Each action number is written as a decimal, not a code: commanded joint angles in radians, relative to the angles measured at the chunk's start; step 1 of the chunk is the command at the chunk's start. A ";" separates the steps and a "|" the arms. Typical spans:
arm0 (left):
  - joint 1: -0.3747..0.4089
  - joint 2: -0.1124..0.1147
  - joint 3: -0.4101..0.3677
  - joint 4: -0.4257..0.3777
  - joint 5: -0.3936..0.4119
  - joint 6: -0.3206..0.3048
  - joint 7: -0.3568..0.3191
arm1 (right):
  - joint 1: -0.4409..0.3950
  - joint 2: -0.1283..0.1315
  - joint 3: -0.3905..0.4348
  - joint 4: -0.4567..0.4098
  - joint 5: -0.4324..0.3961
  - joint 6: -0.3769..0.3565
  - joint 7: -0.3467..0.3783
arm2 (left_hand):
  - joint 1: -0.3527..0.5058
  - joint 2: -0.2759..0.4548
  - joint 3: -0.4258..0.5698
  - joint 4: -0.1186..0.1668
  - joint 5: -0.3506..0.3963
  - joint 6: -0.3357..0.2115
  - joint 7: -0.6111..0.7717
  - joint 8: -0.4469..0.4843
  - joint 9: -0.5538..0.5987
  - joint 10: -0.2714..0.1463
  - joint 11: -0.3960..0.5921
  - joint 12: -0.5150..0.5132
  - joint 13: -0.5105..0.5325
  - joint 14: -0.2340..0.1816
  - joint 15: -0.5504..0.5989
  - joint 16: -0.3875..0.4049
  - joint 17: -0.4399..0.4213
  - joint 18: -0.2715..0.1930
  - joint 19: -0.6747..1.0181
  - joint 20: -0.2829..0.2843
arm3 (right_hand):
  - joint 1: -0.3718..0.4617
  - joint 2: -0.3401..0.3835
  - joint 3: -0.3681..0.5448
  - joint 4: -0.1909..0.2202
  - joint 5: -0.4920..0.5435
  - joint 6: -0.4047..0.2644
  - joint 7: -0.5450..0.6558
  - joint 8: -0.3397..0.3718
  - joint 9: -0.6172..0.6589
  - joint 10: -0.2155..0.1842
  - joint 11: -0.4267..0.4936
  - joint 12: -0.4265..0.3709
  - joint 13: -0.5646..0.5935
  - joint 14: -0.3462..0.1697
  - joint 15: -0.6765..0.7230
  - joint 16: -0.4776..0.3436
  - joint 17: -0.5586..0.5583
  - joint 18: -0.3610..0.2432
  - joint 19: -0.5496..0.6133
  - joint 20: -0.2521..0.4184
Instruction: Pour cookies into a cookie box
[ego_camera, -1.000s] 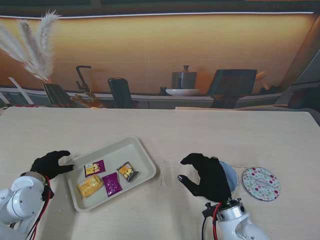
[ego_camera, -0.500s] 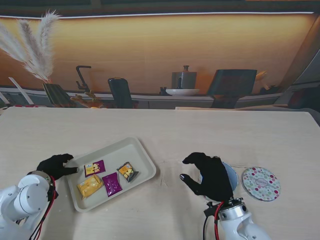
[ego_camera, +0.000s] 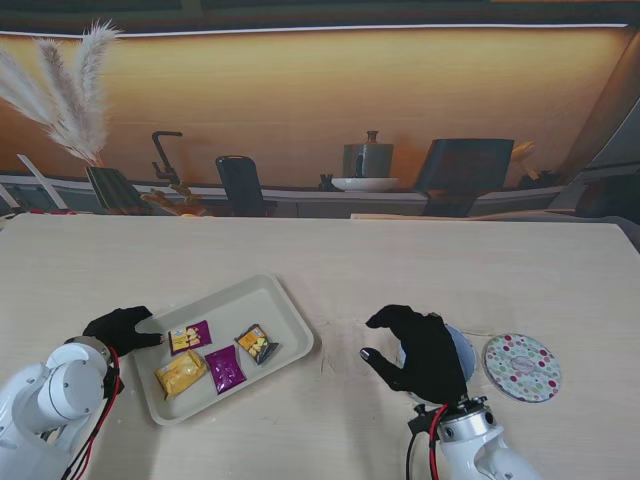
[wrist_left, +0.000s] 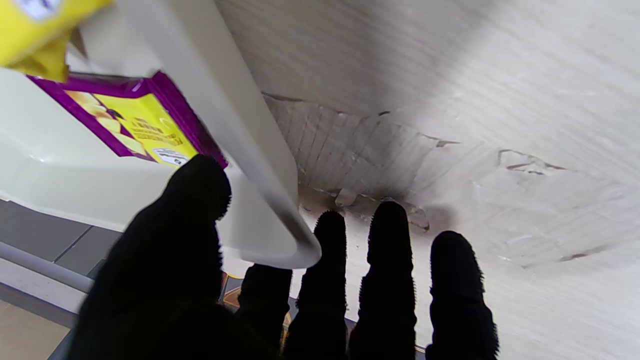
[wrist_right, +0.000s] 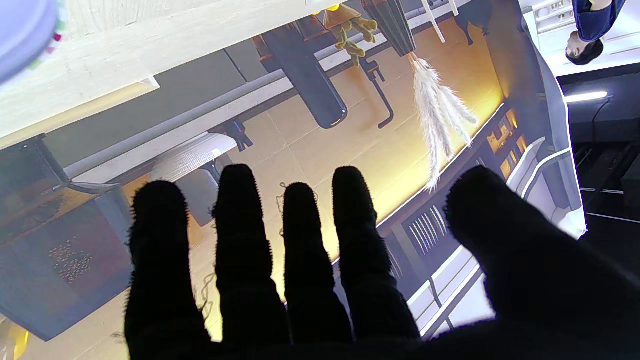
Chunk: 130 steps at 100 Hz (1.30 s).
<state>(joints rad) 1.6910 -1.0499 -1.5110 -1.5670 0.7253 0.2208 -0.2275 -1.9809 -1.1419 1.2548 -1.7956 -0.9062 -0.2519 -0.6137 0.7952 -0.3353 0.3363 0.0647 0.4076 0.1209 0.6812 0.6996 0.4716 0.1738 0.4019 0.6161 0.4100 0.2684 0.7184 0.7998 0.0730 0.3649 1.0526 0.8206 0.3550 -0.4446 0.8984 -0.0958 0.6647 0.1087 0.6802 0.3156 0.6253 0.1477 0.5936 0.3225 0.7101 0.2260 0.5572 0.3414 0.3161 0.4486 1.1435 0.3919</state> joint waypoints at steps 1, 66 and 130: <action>0.002 -0.005 0.006 0.003 0.007 0.004 -0.015 | -0.006 -0.004 -0.002 -0.004 0.001 0.000 0.013 | -0.001 -0.039 0.029 -0.028 0.002 -0.041 0.087 0.070 0.000 -0.015 -0.032 -0.030 -0.009 -0.001 -0.070 -0.064 -0.016 0.021 -0.018 -0.015 | -0.017 0.006 0.005 0.026 0.012 -0.026 -0.011 -0.015 0.030 0.003 -0.014 -0.004 0.018 0.036 -0.002 -0.001 -0.002 0.015 -0.006 0.014; -0.040 -0.002 0.058 0.066 -0.004 0.059 -0.031 | -0.007 -0.004 -0.001 -0.006 0.007 0.003 0.021 | 0.142 -0.120 0.048 -0.035 0.039 -0.032 0.275 0.225 0.037 0.000 -0.020 -0.085 0.023 0.007 -0.075 -0.111 0.002 0.014 -0.020 -0.021 | -0.017 0.011 0.004 0.026 0.024 -0.024 -0.013 -0.015 0.045 0.003 -0.016 -0.006 0.023 0.039 -0.001 -0.001 0.001 0.016 -0.006 0.014; -0.086 0.004 0.094 0.129 -0.040 0.148 -0.071 | 0.001 -0.003 -0.006 -0.001 0.009 0.009 0.032 | 0.325 -0.073 0.067 -0.039 -0.006 -0.050 0.275 0.149 0.324 0.061 0.134 0.591 0.406 0.058 0.532 0.201 0.371 0.089 0.417 0.172 | -0.017 0.008 0.008 0.026 0.018 -0.022 -0.013 -0.014 0.044 0.004 -0.016 -0.005 0.024 0.038 0.000 -0.001 0.001 0.014 -0.006 0.013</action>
<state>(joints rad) 1.5799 -1.0378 -1.4286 -1.4798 0.7117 0.3449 -0.2453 -1.9789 -1.1421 1.2545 -1.7941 -0.8981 -0.2476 -0.6003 1.0351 -0.4699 0.4158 0.0158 0.4149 0.0848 1.0069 0.8957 0.5418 0.1143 0.3801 1.1318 0.7865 0.3239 1.1807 0.9523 0.4363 0.4164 1.4248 0.9618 0.3550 -0.4444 0.8985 -0.0958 0.6655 0.1087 0.6802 0.3155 0.6570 0.1491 0.5909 0.3219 0.7202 0.2260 0.5566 0.3414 0.3188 0.4488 1.1436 0.3919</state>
